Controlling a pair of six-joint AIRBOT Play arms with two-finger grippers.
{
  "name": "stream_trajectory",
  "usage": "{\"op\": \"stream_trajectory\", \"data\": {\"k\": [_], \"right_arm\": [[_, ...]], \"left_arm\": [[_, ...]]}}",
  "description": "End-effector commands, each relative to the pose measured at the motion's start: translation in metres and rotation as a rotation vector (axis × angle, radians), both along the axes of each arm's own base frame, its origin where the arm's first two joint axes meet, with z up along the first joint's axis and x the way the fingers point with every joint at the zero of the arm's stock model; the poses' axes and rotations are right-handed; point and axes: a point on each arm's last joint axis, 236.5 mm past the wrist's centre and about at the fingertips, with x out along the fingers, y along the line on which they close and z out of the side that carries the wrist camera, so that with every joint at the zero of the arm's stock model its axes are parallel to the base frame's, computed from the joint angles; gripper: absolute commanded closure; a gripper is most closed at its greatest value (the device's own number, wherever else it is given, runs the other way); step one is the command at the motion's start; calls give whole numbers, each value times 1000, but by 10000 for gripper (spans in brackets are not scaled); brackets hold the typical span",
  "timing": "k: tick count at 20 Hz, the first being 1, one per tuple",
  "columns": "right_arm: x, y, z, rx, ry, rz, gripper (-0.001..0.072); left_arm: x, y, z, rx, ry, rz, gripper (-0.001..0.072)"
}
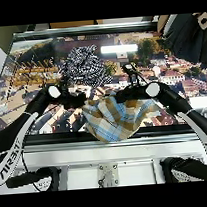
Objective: Fold the clothes and pants, and hang the long-sleeved shirts on hangers.
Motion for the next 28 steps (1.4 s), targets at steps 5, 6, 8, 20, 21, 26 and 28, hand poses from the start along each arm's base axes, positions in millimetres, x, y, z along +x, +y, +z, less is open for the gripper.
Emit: {"op": "stream_trajectory", "data": {"k": [5,6,8,20,21,26,28], "right_arm": [[26,-26,169,-182,-501,148,698],[24,-40,226,-191,-629,112,698],[2,-65,319,-153,-810,23,699],[-97,-127,60,-267,40,-127,56],[-98,-127,53,-275,62,-123,26],[-80,-113,89,-192,24,-163,92],[-75,-99,94,-132,59,-181,93]], "left_arm": [[66,23,268,-104,-620,36,694],[58,24,333,-121,-767,23,694],[22,19,434,-143,-1008,-29,694],[-73,-29,125,92,-381,-265,694],[-81,-33,95,105,-336,-279,694],[-102,-35,39,153,-215,-324,694],[-99,-31,42,155,-226,-314,694]]}}
